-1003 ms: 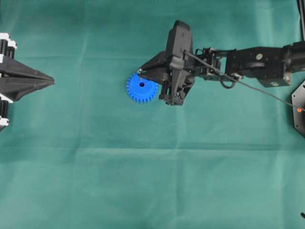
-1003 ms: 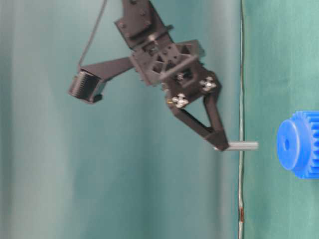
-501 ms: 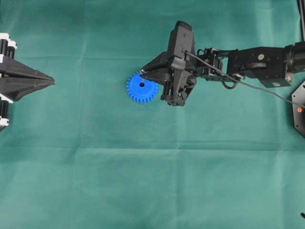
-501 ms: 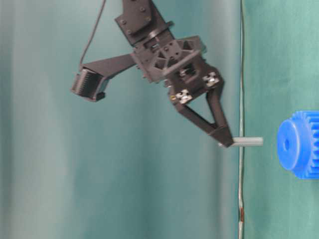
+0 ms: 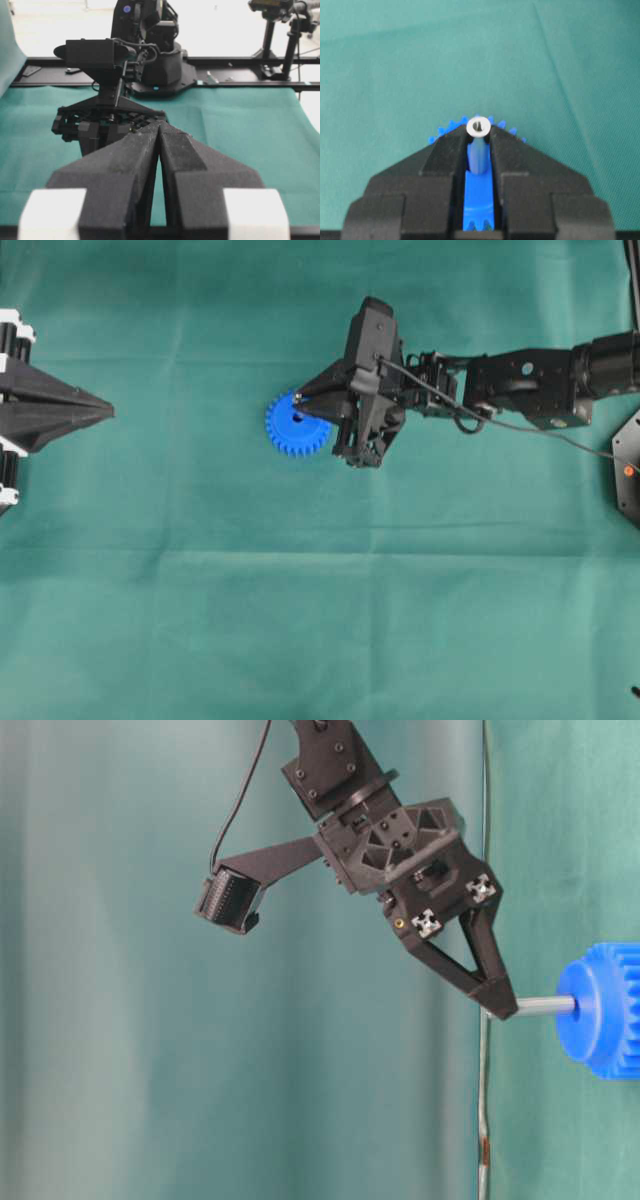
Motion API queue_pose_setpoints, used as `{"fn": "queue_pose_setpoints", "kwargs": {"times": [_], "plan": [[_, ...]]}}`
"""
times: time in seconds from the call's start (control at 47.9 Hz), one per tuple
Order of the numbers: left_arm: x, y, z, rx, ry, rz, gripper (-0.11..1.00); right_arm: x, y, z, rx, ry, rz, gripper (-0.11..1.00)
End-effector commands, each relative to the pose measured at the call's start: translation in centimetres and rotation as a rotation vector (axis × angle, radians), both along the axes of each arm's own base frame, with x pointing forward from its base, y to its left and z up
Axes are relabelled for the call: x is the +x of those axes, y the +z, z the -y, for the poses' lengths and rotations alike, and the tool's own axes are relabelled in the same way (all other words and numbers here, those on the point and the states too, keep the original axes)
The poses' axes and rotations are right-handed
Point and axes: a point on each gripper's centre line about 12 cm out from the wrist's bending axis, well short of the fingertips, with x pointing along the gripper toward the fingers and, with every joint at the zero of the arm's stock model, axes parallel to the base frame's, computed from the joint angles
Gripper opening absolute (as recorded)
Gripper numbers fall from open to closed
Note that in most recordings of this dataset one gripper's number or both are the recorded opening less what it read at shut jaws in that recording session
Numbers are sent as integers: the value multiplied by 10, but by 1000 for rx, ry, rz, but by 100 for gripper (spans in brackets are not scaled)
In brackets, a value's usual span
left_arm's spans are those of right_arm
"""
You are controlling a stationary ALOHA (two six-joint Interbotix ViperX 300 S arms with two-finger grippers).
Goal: Insert the shaft placed at a random location into the center hole of the medium gear at another random location.
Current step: 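Align the held shaft above the gear's center hole with the right gripper, then lower the shaft into the gear's center hole with the right gripper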
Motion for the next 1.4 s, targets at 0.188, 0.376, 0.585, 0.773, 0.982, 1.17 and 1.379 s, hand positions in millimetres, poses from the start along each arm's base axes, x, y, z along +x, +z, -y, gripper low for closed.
{"fn": "queue_pose_setpoints", "kwargs": {"times": [0.188,0.376,0.585,0.773,0.982,1.17,1.379], "plan": [[3,10,0,0,1,23,0,2,12,-1,8,-8,46,13],[3,10,0,1,1,25,0,1,25,-2,3,-4,78,13],[3,10,0,1,1,25,0,2,31,-3,-2,2,91,13],[3,10,0,1,1,25,0,5,27,-3,-4,1,106,13],[3,10,0,1,1,23,0,7,9,-2,1,-3,77,13],[3,10,0,1,1,23,0,5,3,-2,11,-12,63,13],[3,10,0,1,1,23,0,5,0,-2,12,-13,56,13]]}}
